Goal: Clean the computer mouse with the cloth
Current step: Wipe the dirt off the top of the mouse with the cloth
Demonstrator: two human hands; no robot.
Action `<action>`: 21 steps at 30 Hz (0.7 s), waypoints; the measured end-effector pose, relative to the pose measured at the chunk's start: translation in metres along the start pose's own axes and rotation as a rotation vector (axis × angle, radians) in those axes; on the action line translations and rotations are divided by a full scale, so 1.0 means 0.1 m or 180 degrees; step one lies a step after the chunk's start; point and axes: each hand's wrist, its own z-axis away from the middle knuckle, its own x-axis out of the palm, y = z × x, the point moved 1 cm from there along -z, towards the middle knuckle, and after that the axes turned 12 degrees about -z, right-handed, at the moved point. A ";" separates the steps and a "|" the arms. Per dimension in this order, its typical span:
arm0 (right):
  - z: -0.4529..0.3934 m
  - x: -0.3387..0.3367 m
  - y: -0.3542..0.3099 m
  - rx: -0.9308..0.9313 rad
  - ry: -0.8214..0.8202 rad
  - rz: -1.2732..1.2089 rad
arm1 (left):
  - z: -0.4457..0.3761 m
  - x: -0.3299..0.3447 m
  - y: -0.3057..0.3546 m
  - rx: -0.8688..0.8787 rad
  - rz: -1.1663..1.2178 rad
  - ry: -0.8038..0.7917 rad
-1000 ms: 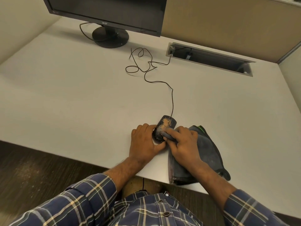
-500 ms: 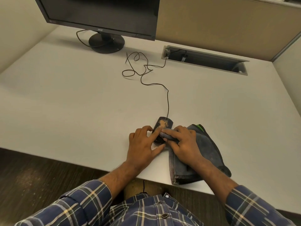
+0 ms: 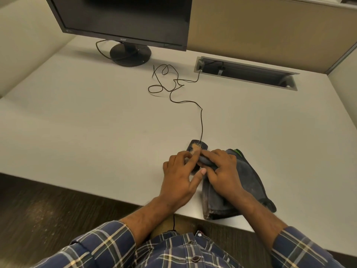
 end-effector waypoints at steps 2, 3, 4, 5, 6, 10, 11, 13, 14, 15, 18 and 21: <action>0.01 -0.02 -0.01 0.0269 0.0092 -0.0231 | -0.02 -0.01 0.09 -0.0078 0.0006 0.0014; 0.02 -0.03 -0.01 0.0398 0.0115 -0.0345 | -0.02 -0.01 0.10 -0.0082 -0.0088 0.0022; 0.03 -0.05 0.00 0.0460 0.0115 -0.0421 | -0.03 -0.01 0.11 -0.0056 -0.0221 0.0033; 0.04 -0.06 0.01 0.0457 0.0090 -0.0452 | -0.04 -0.03 0.10 -0.0013 -0.0352 0.0039; 0.05 -0.08 0.01 0.0428 0.0056 -0.0476 | -0.06 -0.04 0.10 0.0039 -0.0448 0.0035; 0.10 -0.12 -0.01 0.0297 -0.0067 -0.0564 | -0.19 -0.10 0.14 0.0243 -0.0442 -0.0136; 0.11 -0.12 -0.02 0.0263 -0.0105 -0.0583 | -0.21 -0.11 0.16 0.0286 -0.0397 -0.0178; 0.12 -0.14 -0.02 0.0247 -0.0184 -0.0610 | -0.25 -0.12 0.16 0.0370 -0.0321 -0.0213; 0.12 -0.15 -0.01 0.0274 -0.0218 -0.0615 | -0.25 -0.13 0.15 0.0422 -0.0316 -0.0218; 0.12 -0.17 0.00 0.0312 -0.0239 -0.0621 | -0.25 -0.14 0.13 0.0472 -0.0324 -0.0200; 0.11 -0.24 0.06 0.0415 -0.0195 -0.0529 | -0.22 -0.18 0.00 0.0439 -0.0272 0.0047; 0.09 -0.28 0.08 0.0273 -0.0073 -0.0302 | -0.21 -0.17 -0.23 0.0036 -0.0246 0.0243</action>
